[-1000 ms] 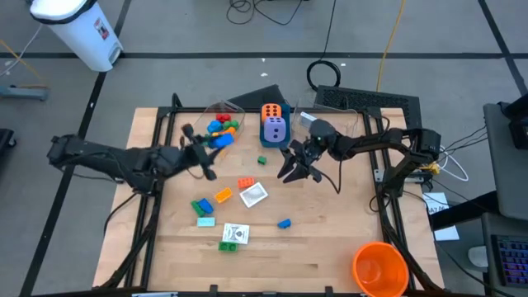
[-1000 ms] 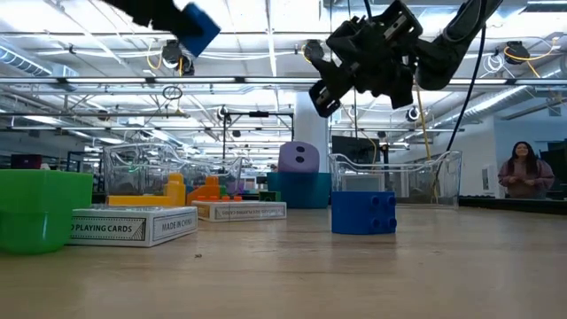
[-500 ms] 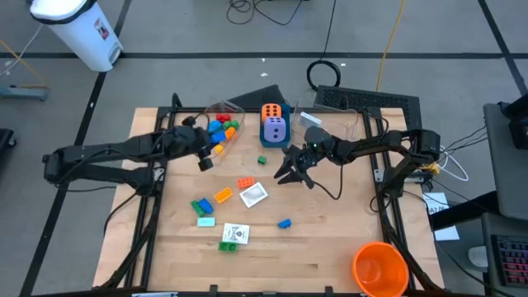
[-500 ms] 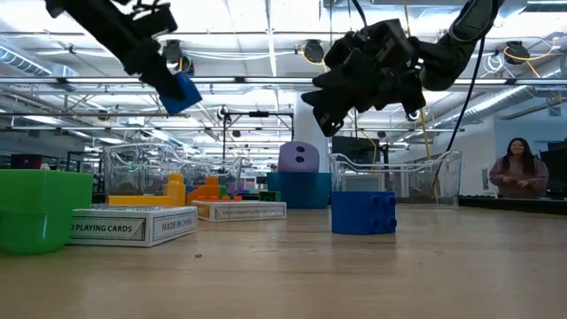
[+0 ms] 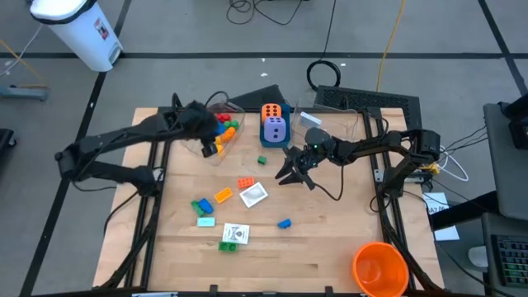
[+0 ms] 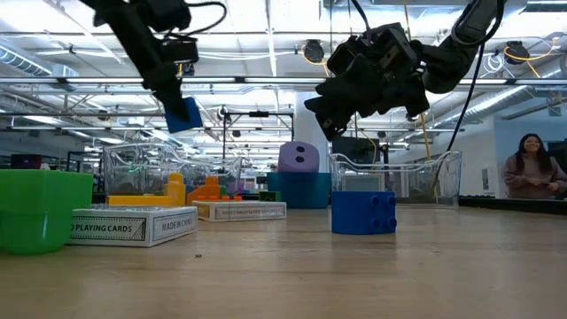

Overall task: Pick & Place Toys
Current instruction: Put the blue game piece into the left transparent bin, then put the green game piece into the left transparent bin

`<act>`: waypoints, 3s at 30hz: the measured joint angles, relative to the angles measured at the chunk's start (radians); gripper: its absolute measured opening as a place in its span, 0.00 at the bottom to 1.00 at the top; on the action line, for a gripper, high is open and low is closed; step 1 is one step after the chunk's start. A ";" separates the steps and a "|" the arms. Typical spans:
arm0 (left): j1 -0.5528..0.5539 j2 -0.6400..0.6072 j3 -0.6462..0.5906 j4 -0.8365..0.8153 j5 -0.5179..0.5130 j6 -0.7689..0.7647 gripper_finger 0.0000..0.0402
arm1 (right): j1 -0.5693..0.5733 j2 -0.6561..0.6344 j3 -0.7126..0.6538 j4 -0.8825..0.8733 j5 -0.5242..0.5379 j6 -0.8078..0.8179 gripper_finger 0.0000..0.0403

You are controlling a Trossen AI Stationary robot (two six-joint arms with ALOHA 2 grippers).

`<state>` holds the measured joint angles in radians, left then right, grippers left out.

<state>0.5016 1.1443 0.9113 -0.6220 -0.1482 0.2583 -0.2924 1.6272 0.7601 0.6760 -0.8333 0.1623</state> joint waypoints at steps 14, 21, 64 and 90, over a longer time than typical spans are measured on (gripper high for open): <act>0.119 0.275 0.123 -0.046 0.107 0.056 0.39 | 0.000 0.000 0.000 0.000 0.000 0.000 0.32; 0.170 0.339 0.123 -0.019 0.178 0.035 0.35 | 0.000 0.000 0.000 0.000 0.000 -0.018 0.32; 0.184 0.441 0.122 0.031 0.305 0.035 0.15 | 0.000 0.000 0.000 -0.001 0.000 -0.018 0.32; 0.159 0.408 0.446 -0.393 0.222 0.017 0.67 | 0.000 0.000 0.000 -0.038 0.000 -0.018 0.32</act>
<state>0.6601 1.5521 1.3575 -1.0149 0.0736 0.2754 -0.2928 1.6268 0.7601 0.6380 -0.8337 0.1440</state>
